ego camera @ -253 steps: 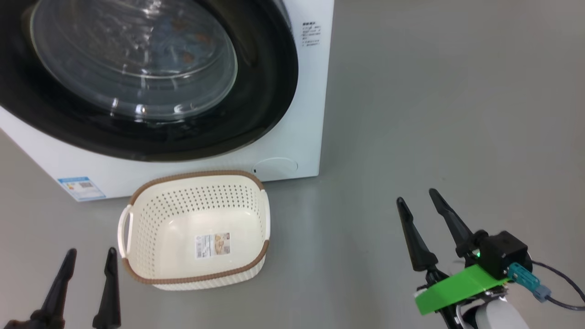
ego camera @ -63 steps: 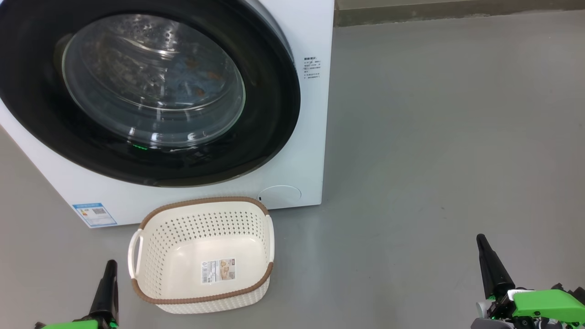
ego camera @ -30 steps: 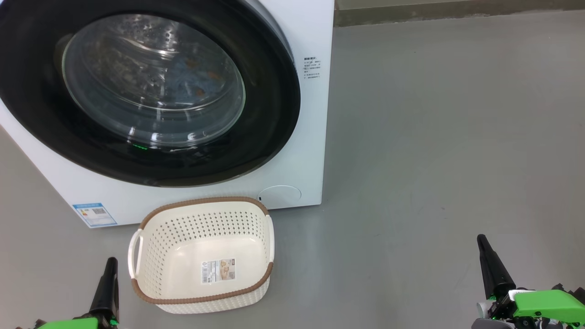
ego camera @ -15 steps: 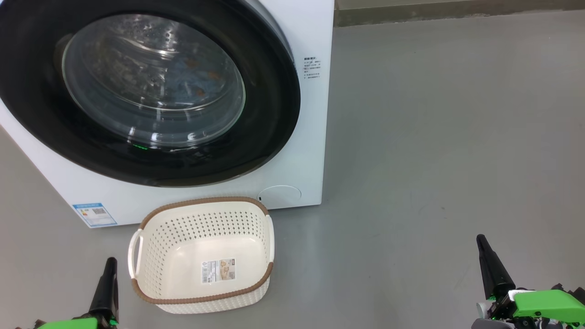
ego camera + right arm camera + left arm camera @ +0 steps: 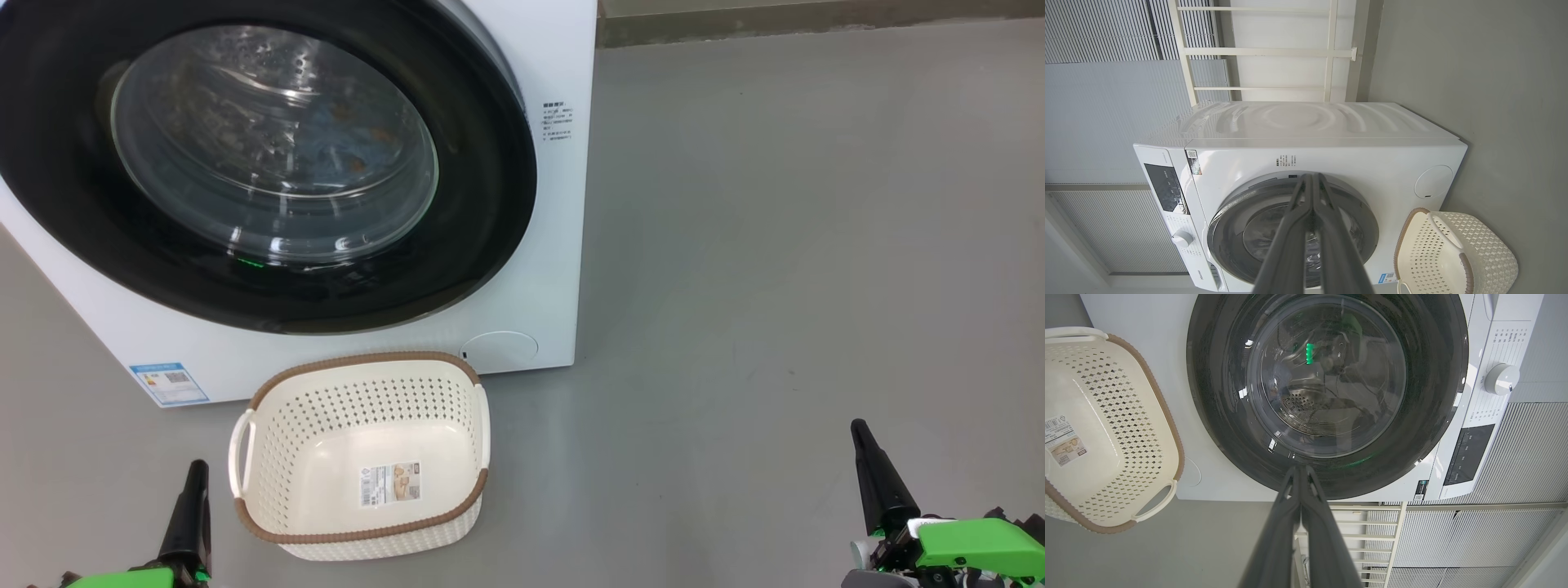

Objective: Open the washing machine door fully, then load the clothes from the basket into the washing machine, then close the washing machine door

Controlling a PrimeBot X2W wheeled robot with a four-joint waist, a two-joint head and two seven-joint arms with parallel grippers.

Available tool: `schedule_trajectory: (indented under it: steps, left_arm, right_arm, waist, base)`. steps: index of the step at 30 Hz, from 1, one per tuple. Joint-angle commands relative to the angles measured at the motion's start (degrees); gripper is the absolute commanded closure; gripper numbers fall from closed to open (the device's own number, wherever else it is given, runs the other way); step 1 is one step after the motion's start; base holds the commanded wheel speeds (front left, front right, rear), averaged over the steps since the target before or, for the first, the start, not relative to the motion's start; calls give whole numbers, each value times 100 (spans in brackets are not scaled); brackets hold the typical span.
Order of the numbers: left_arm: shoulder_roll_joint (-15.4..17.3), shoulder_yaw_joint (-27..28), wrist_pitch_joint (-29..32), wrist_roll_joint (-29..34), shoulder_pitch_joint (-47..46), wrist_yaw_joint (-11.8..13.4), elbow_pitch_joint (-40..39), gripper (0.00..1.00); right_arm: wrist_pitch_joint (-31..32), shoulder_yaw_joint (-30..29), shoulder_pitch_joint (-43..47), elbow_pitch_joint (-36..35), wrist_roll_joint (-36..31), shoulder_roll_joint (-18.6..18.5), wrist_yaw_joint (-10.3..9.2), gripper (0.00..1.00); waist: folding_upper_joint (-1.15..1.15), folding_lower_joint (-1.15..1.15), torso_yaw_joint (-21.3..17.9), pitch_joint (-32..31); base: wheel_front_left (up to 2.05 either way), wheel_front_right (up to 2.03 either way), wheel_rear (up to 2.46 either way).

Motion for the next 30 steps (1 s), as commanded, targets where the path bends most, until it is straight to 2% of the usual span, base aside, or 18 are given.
schedule_trajectory:
  steps: [1, 30]
  left_arm:
    - [68, 200, 54, 30, -235, -19, -109, 100]
    - [55, 219, 69, 46, -236, -19, -109, 100]
  right_arm:
    - [33, 96, -228, -140, -41, -21, -8, 100]
    - [57, 67, -230, -138, -65, -1, -8, 100]
  waist:
    - [0, 0, 0, 0]
    - [0, 0, 0, 0]
  base:
    - [0, 0, 0]
    - [0, 0, 0]
